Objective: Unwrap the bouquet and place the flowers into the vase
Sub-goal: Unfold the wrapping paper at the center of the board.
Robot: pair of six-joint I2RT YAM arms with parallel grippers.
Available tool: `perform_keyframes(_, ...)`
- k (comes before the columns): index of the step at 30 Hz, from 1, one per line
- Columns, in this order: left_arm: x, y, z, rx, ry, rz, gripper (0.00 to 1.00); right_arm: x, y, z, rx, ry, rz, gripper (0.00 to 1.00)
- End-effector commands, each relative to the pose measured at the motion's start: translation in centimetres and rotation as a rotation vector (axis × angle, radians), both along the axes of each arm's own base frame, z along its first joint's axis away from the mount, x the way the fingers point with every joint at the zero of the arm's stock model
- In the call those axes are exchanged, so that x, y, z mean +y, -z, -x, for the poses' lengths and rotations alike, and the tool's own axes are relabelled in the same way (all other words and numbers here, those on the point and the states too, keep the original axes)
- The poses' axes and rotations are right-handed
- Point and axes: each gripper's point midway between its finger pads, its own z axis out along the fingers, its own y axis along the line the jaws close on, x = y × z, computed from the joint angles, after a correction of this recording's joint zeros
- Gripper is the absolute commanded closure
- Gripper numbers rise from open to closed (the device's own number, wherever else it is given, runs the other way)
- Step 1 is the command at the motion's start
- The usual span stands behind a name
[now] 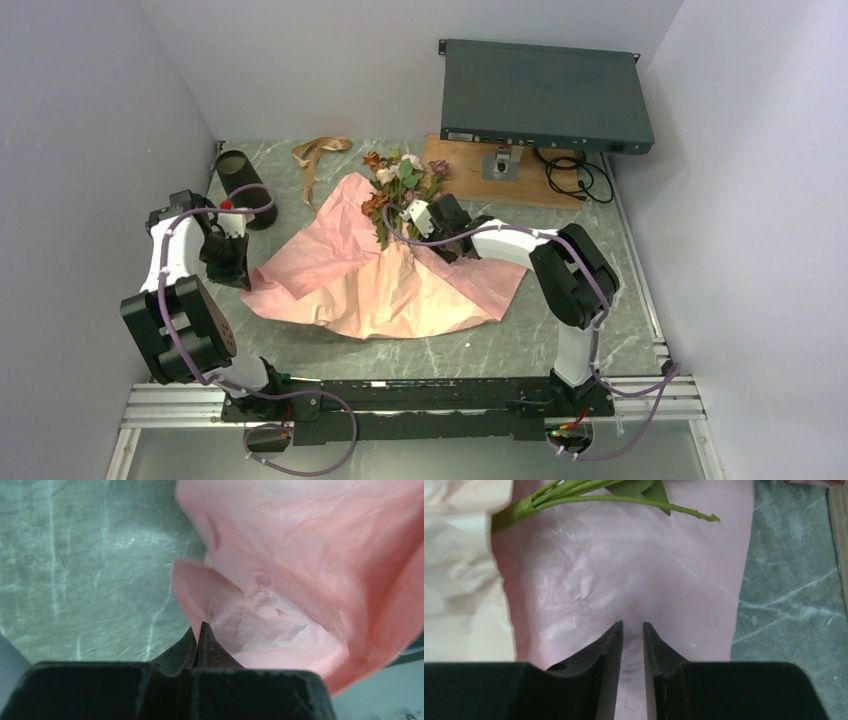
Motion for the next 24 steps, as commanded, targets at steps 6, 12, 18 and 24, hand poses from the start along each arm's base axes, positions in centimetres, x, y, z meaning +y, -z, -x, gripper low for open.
perform_keyframes(6,5.3,1.1,0.1,-0.021,0.048,-0.307,1.0,-1.6,2.2,-0.9,0.002,-0.02,0.088,0.78)
perform_keyframes(12,7.2,3.6,2.3,0.051,0.115,-0.429,1.0,-2.2,3.2,-0.8,0.022,-0.013,0.113,0.8)
perform_keyframes(18,7.6,6.4,3.2,0.092,0.113,-0.456,1.0,-2.2,3.6,-0.7,0.04,-0.017,0.12,0.81)
perform_keyframes(24,7.1,9.1,2.8,0.168,0.051,-0.386,1.0,-2.0,3.5,-1.0,0.043,-0.015,0.123,0.81)
